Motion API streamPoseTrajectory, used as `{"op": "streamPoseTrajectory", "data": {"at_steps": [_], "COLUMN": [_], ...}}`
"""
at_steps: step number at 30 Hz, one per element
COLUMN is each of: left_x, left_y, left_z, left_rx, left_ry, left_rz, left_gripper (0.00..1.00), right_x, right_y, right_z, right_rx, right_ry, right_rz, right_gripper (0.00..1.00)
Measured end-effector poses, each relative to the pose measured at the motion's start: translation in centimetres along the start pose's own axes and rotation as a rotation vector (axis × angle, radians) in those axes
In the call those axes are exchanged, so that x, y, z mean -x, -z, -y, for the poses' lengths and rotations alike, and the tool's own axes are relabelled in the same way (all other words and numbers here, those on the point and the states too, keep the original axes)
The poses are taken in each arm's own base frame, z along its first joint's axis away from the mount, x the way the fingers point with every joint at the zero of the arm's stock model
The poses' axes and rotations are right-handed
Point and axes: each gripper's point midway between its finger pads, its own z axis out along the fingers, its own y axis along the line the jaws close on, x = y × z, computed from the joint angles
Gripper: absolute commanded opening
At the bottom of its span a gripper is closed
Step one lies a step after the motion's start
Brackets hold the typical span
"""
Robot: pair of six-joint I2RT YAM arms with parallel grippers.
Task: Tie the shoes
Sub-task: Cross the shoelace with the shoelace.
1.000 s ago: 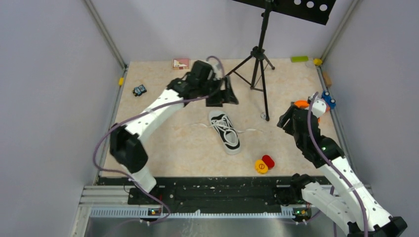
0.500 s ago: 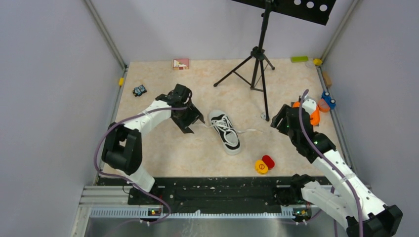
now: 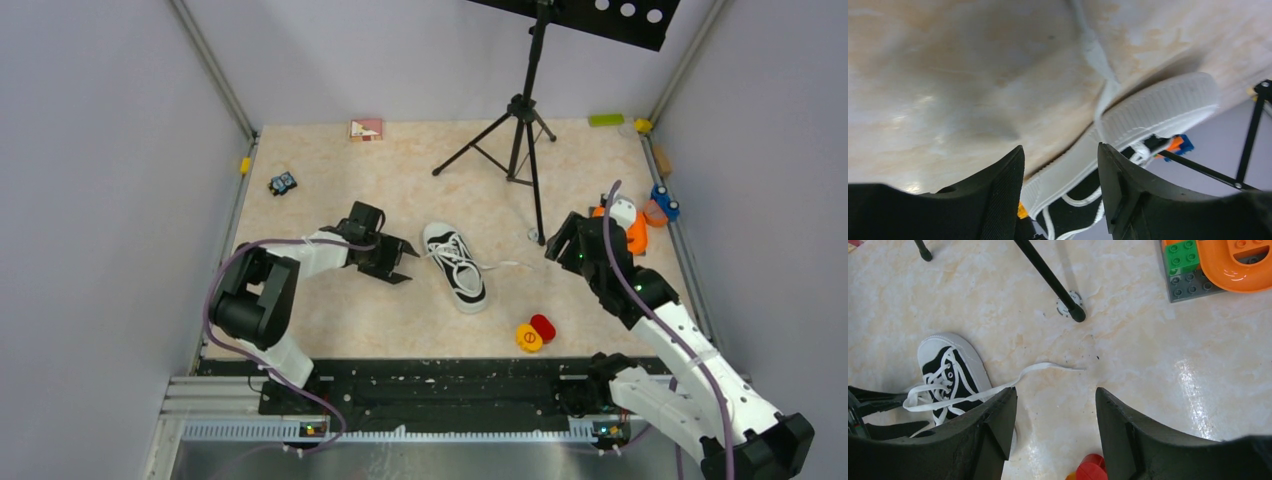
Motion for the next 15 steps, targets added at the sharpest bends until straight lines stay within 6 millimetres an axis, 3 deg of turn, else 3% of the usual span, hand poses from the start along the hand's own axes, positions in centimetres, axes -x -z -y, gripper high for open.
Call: {"op": "streamPoseTrajectory", "data": {"at_steps": [5,15], "left_x": [0.1,0.5], "left_y": [0.1,-0.3], "left_z": [2.3,4.0], "left_rx": [-0.096,-0.18], "left_ry": [0.04,0.126], "left_rz": [-0.002,0.006], "left_gripper": [0.55,0.51], "right_x": [-0.5,-0.3], "right_y": [-0.4,-0.3], "right_z": [-0.1,-0.8], "right_rx": [-0.001,0.023], "right_ry": [0.023,0.028], "right_rz": [-0.027,-0.037], "right_gripper": [0.6,0.6]}}
